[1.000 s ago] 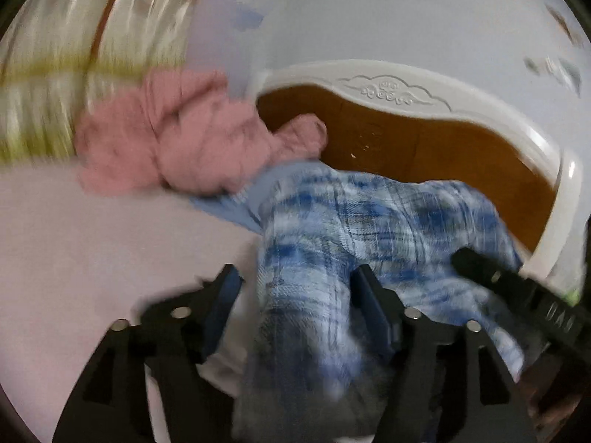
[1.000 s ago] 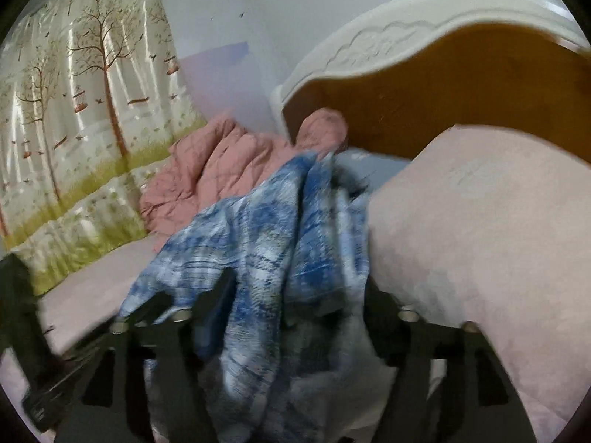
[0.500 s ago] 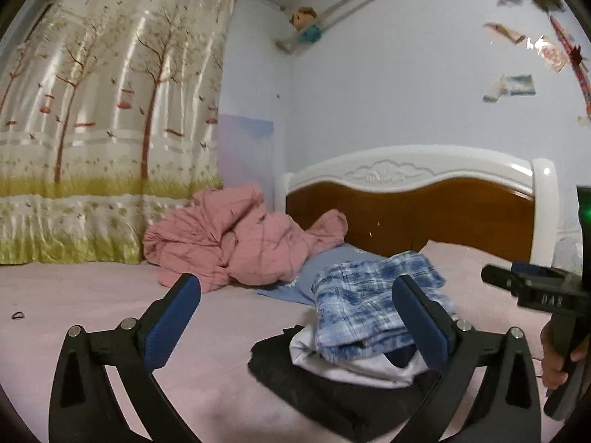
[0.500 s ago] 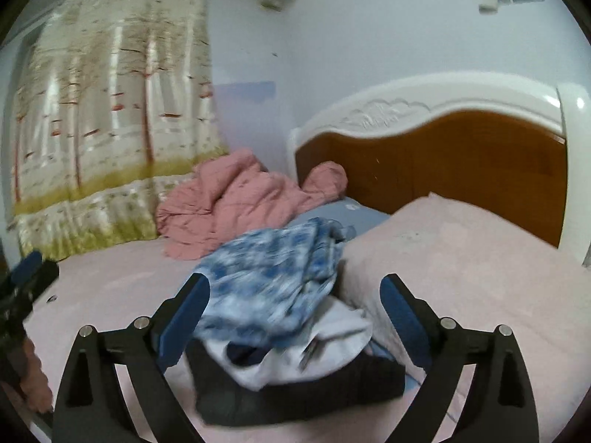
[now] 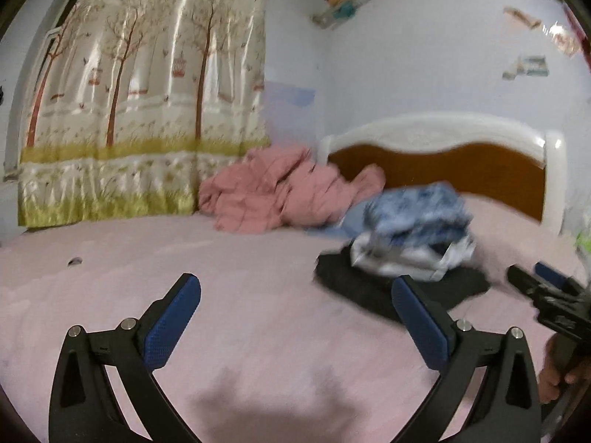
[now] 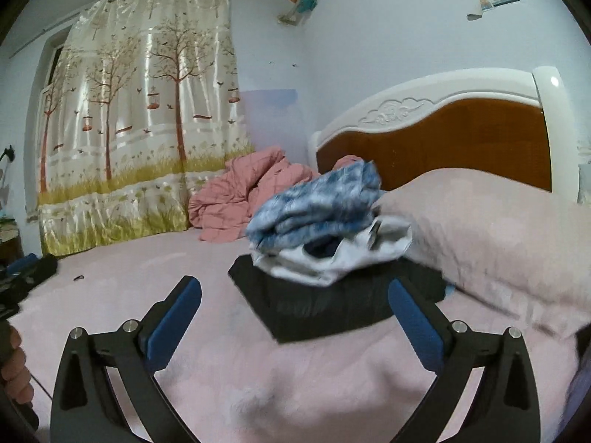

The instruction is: Fold large clothes

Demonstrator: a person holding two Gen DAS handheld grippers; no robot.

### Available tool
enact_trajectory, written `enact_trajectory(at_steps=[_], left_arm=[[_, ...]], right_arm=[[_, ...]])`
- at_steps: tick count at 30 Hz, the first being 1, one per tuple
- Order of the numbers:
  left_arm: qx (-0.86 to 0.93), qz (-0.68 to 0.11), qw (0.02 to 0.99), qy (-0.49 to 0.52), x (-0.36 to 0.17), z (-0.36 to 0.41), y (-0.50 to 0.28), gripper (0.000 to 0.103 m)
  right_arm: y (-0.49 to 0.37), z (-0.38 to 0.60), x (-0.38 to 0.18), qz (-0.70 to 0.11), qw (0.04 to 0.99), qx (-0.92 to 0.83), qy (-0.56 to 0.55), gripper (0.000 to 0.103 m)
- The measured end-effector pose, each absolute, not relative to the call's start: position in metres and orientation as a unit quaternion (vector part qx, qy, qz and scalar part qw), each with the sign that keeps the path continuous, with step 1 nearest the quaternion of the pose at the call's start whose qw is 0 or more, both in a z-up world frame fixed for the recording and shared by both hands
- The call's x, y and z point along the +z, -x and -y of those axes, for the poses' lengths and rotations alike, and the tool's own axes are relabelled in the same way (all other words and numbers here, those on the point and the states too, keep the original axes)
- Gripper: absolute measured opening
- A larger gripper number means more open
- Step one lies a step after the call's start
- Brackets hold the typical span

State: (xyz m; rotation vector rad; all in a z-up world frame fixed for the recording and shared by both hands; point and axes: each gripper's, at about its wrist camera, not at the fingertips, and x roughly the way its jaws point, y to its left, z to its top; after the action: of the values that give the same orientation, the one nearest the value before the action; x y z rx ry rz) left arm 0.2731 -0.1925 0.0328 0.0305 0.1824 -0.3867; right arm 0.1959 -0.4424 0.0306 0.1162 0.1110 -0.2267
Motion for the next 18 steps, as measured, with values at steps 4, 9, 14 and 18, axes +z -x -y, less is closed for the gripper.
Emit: enact_trajectory(at_steps=[4,9,14,18], left_arm=[[-0.211,-0.081,0.974,-0.019,-0.006,0.183,-0.278,0.103],[-0.227,-0.1,0.969,-0.01,-0.031,0.178,-0.289,0.103],[-0.223,-0.091,0.97,-0.017,-0.033,0.181,-0.284,0.103],[-0.215,-0.079,0.973,-0.02,-0.032,0.181,-0.279,0.103]], right_arm=[[-0.205,0.435,0.006,-0.086,0.988,-0.122,-0.036,0.102],[-0.203,0.429,-0.001,-0.082,0.986,-0.144,-0.027,0.102],[-0.203,0.407,-0.002,-0.094,0.984,-0.152,0.025,0.102],[-0.203,0.399,-0.003,-0.093,0.981,-0.166,0.043,0.102]])
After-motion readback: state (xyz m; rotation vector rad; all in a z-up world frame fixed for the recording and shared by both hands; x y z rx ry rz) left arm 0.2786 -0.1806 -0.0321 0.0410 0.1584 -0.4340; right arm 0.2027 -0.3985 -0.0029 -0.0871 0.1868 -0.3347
